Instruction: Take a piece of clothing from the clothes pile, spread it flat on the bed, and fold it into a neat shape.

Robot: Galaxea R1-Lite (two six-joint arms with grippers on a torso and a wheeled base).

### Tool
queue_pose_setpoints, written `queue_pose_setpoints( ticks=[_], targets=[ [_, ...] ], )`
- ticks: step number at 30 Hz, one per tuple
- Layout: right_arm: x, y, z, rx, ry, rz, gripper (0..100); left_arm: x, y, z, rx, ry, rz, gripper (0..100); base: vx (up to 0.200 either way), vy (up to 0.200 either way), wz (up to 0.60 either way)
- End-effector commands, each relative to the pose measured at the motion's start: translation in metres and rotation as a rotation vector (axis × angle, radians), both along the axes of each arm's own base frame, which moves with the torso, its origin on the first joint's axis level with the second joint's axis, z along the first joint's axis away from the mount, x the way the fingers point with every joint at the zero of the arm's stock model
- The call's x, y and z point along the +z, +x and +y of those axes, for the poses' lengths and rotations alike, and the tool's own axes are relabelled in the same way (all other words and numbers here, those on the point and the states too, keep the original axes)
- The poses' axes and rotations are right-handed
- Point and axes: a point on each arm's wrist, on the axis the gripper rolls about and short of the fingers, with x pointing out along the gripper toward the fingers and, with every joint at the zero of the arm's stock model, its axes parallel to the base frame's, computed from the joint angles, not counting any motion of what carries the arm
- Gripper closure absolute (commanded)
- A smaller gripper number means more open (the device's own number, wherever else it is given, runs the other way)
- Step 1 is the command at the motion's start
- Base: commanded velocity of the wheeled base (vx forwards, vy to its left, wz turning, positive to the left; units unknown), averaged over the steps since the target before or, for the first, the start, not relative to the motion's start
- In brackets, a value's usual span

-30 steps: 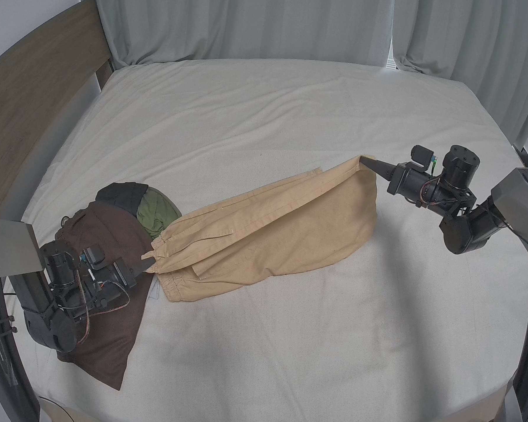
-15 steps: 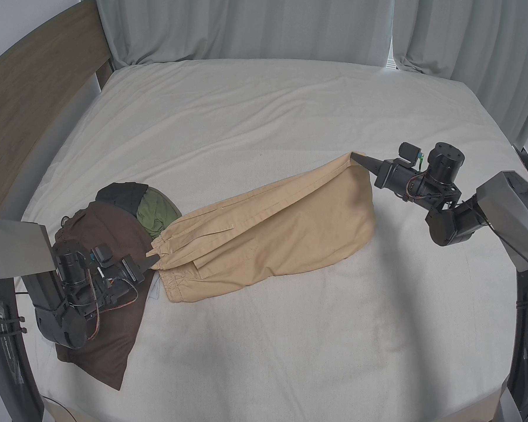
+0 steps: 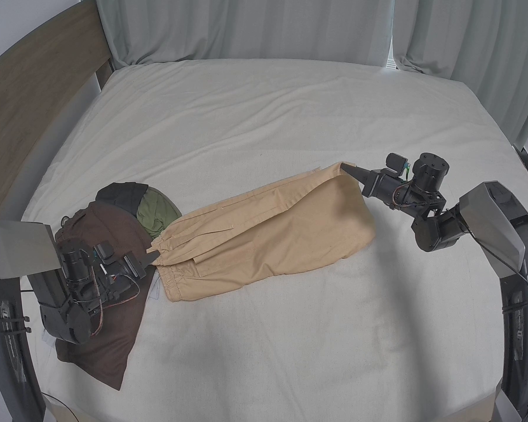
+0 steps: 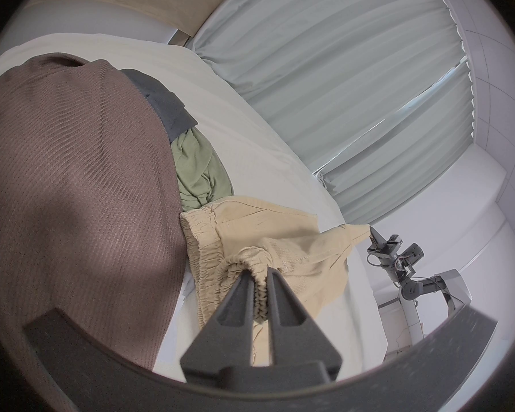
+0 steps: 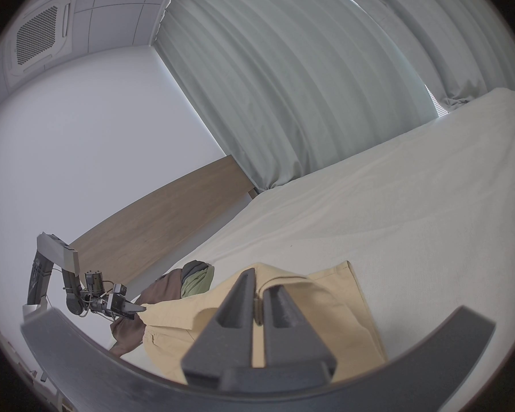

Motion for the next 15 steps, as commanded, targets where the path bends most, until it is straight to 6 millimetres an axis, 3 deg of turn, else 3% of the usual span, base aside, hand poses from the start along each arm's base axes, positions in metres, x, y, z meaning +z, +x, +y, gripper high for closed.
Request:
queue_pose_setpoints(
  ticks=[1, 8, 9, 10, 11, 15],
  targets=[
    [-0.003, 0.007, -0.003, -0.009, 0.0, 0.002, 100, -0.001, 0.002, 0.001, 0.002, 0.0, -0.004, 100, 0.0, 0.0, 0.0],
    [0.002, 0.011, -0.004, -0.013, 0.002, -0.008, 100, 0.0, 0.003, 0.001, 0.001, -0.001, -0.009, 100, 0.0, 0.0, 0.0],
    [0.002, 0.011, -0.003, -0.015, 0.002, -0.008, 0, 0.001, 0.003, 0.001, 0.001, -0.001, -0.01, 100, 0.0, 0.0, 0.0],
    [0.0, 0.012, -0.003, -0.018, 0.002, -0.007, 0, 0.0, 0.003, 0.0, -0.001, -0.001, -0.009, 100, 0.0, 0.0, 0.0],
    [-0.001, 0.012, -0.003, -0.018, 0.002, -0.007, 0, 0.0, 0.003, 0.001, 0.001, -0.001, -0.009, 0, 0.0, 0.0, 0.0],
    [-0.005, 0.017, -0.002, -0.042, 0.007, -0.018, 0, 0.004, 0.01, 0.009, 0.031, -0.002, -0.038, 0, 0.0, 0.0, 0.0]
  ],
)
